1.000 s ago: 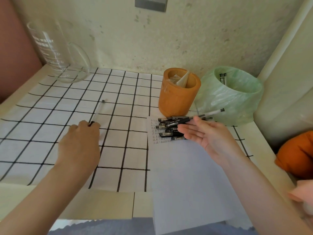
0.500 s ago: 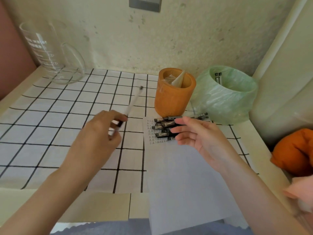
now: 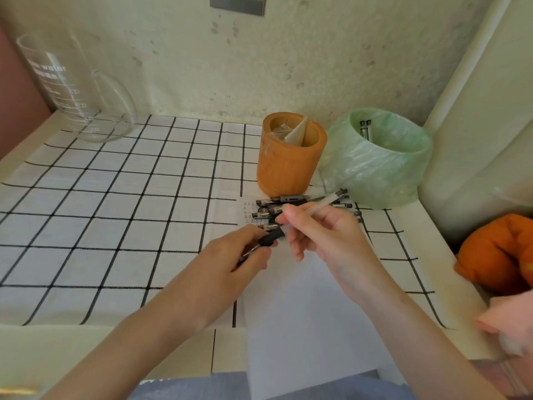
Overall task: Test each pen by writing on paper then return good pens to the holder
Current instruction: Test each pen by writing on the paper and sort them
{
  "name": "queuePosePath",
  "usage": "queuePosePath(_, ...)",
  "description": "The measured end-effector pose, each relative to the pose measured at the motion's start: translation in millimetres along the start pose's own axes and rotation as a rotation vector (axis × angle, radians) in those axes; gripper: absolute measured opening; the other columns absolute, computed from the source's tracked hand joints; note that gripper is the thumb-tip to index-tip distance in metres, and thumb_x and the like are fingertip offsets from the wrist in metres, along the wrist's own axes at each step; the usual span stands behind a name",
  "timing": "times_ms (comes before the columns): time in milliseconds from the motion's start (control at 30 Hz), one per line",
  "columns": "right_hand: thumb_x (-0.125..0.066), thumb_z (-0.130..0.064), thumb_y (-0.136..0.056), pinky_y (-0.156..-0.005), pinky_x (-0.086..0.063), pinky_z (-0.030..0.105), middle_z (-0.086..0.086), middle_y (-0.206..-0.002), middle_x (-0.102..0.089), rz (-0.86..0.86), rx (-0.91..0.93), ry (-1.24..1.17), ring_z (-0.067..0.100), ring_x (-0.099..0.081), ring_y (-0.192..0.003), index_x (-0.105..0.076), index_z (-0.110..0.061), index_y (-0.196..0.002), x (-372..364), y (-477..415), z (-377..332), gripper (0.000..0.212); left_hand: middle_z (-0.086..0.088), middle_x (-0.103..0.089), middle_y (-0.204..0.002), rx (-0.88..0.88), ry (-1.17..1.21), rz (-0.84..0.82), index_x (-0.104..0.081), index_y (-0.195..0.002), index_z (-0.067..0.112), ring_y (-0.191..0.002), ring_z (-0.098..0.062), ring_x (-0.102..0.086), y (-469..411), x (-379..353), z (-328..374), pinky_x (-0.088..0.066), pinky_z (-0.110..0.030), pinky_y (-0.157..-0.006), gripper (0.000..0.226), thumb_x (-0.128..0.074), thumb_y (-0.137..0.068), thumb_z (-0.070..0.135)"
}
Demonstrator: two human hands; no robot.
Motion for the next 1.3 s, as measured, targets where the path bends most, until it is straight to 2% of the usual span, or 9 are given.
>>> queuePosePath(167,-0.06,-0.016,-0.089,-0.048,-0.044,0.023,0.003,-0.058,-0.059,-0.029,0.006,0.024,0.016,-0.053,-0.05,-0.069,0.003,-0.086,-5,1,1,0.021,0.011,-0.053,-0.073,0.011,0.006,0.006,-0.054,-0.099,0.034,-0.068,0.002,-0.049,-2,-6,-3,-0.037,-0.01,-0.061,0.02,-0.035,-0.096,0.029)
queuePosePath(400,-0.061,-0.028,-0.08,-0.048,-0.043,0.023,0.003,-0.059,-0.059,-0.061,0.006,0.013,0.017,-0.054,-0.053,-0.07,-0.001,-0.082,-7,2,0,0.028,0.012,-0.056,-0.073,0.024,0.057,0.019,-0.054,-0.097,0.04,-0.076,-0.003,-0.054,0,-6,-2,-0.042,-0.024,-0.065,0.02,-0.035,-0.095,0.034)
queuePosePath(533,-0.06,-0.029,-0.08,-0.048,-0.043,0.022,0.003,-0.059,-0.059,-0.083,0.009,0.013,0.019,-0.054,-0.056,-0.07,-0.004,-0.079,-7,2,-1,0.027,0.014,-0.048,-0.062,0.055,0.067,0.047,-0.057,-0.097,0.041,-0.061,0.005,-0.048,-1,-3,-3,-0.036,-0.024,-0.062,0.023,-0.035,-0.095,0.035)
queuePosePath(767,-0.059,-0.027,-0.08,-0.05,-0.043,0.021,0.004,-0.062,-0.059,-0.138,0.073,0.004,0.014,-0.053,-0.053,-0.069,-0.003,-0.082,-1,4,-18,0.026,0.008,-0.032,-0.05,0.02,0.246,0.039,-0.062,-0.104,0.047,-0.05,-0.008,-0.028,-4,-4,6,-0.026,-0.02,-0.049,0.025,-0.046,-0.085,0.045)
queuePosePath(867,-0.061,-0.027,-0.078,-0.047,-0.043,0.023,0.005,-0.059,-0.059,-0.078,0.072,-0.022,0.015,-0.053,-0.05,-0.07,-0.004,-0.077,12,3,-21,0.025,0.004,-0.036,-0.052,0.042,0.137,0.008,-0.054,-0.105,0.049,-0.05,-0.008,-0.034,-2,-8,1,-0.035,-0.03,-0.055,0.034,-0.043,-0.075,0.061)
queuePosePath(967,-0.069,-0.031,-0.069,-0.043,-0.041,0.022,0.0,-0.053,-0.056,0.087,0.056,-0.061,0.014,-0.055,-0.046,-0.062,-0.006,-0.07,47,0,-28,0.026,0.007,-0.041,-0.053,0.069,-0.101,-0.044,-0.045,-0.107,0.051,-0.047,-0.004,-0.04,2,-15,-9,-0.034,-0.017,-0.053,0.049,-0.037,-0.064,0.074)
queuePosePath(1100,-0.073,-0.03,-0.063,-0.043,-0.04,0.02,-0.007,-0.047,-0.049,0.221,0.041,-0.035,0.013,-0.06,-0.046,-0.047,-0.017,-0.057,90,-1,-38,0.03,0.008,-0.041,-0.058,0.036,-0.382,-0.094,-0.035,-0.118,0.055,-0.052,-0.003,-0.044,2,-25,-13,-0.033,-0.016,-0.053,0.053,-0.041,-0.068,0.074)
queuePosePath(1200,-0.068,-0.024,-0.076,-0.045,-0.04,0.019,-0.007,-0.041,-0.041,0.283,0.056,-0.067,0.014,-0.057,-0.042,-0.044,-0.018,-0.063,110,-3,-34,0.028,0.007,-0.041,-0.061,0.025,-0.502,-0.123,-0.03,-0.126,0.056,-0.055,-0.005,-0.043,2,-29,-15,-0.035,-0.016,-0.055,0.056,-0.044,-0.074,0.07)
queuePosePath(1300,-0.054,-0.019,-0.092,-0.042,-0.041,0.021,0.001,-0.047,-0.054,0.264,0.024,-0.057,0.022,-0.066,-0.053,-0.052,-0.012,-0.08,116,-5,-23,0.014,0.008,-0.042,-0.062,0.025,-0.545,-0.128,-0.026,-0.131,0.057,-0.058,-0.004,-0.044,1,-29,-15,-0.038,-0.016,-0.061,0.059,-0.045,-0.076,0.069)
Point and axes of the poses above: each hand's wrist, its own y-axis away from the middle knuckle, its own x-axis out of the back of the hand, z = x × y, the point moved 10 cm from there along -y, towards the middle knuckle
